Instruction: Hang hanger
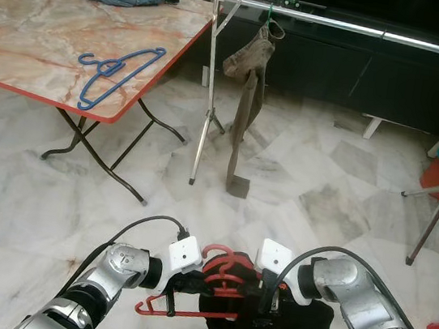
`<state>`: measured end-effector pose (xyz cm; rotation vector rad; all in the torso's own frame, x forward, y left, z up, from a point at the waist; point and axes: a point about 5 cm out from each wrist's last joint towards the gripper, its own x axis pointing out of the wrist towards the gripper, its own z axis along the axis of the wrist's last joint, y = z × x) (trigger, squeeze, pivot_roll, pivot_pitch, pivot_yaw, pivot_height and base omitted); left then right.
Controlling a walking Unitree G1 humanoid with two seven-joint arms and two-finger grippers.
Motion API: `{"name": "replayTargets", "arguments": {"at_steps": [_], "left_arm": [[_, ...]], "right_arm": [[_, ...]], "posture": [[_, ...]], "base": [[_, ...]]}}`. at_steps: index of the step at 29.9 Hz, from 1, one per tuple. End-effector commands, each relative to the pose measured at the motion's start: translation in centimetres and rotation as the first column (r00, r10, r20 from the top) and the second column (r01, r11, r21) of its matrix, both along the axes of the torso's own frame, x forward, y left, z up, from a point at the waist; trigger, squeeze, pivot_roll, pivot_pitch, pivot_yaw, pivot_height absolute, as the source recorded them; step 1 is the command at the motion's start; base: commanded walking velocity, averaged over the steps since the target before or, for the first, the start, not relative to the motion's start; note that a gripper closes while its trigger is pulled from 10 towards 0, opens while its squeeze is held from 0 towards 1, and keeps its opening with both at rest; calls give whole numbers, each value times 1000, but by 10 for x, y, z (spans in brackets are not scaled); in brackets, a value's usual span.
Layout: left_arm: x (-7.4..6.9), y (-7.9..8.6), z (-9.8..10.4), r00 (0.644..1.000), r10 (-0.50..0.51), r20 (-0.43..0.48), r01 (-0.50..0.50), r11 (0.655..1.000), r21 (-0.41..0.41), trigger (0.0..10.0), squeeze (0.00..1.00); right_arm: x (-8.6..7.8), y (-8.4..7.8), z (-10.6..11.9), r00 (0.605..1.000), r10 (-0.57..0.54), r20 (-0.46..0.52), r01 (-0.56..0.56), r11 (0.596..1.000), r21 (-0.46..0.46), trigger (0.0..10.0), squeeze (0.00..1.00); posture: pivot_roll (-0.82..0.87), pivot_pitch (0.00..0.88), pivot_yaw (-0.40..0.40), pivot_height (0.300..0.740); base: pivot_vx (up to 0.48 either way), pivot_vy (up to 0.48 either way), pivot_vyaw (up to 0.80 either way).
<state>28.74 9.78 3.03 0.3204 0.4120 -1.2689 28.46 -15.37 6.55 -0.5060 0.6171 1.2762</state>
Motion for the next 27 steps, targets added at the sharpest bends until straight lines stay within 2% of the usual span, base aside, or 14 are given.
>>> {"name": "replayTargets", "arguments": {"at_steps": [1,5,6,8,9,15,18,27], "left_arm": [[3,4,1,999,35,7,-35,999,-7,0,0],[2,3,1,999,34,10,-34,999,-7,0,0],[2,3,1,999,34,12,-34,999,-9,0,0],[2,3,1,999,34,12,-34,999,-9,0,0],[2,3,1,999,35,14,-34,999,-9,0,0],[2,3,1,999,34,18,-34,999,-2,0,0],[1,3,-1,999,34,17,-34,999,3,0,0],[1,2,-1,999,32,17,-32,999,3,0,0]], "right_arm": [[0,5,6,999,36,18,-36,999,23,10000,1000],[1,5,5,999,28,23,-28,999,21,10000,976],[1,6,6,999,30,23,-30,999,23,10000,106],[1,6,6,999,30,24,-31,999,24,10000,106],[1,6,7,999,30,26,-31,999,25,10000,0],[5,3,14,998,21,52,-22,999,27,10000,0],[6,1,26,997,18,79,-24,997,70,10000,0],[3,-3,35,996,15,83,-24,993,114,10000,0]], "posture": [[-46,72,-26,740],[-47,72,-25,740],[-49,72,-25,740],[-49,72,-25,740],[-48,72,-25,740],[-51,73,-24,740],[-55,73,-24,740],[-59,71,-24,740]], "base": [[0,0,0],[0,0,0],[0,0,0],[0,0,0],[0,0,0],[0,0,0],[0,0,0],[0,0,0]]}}
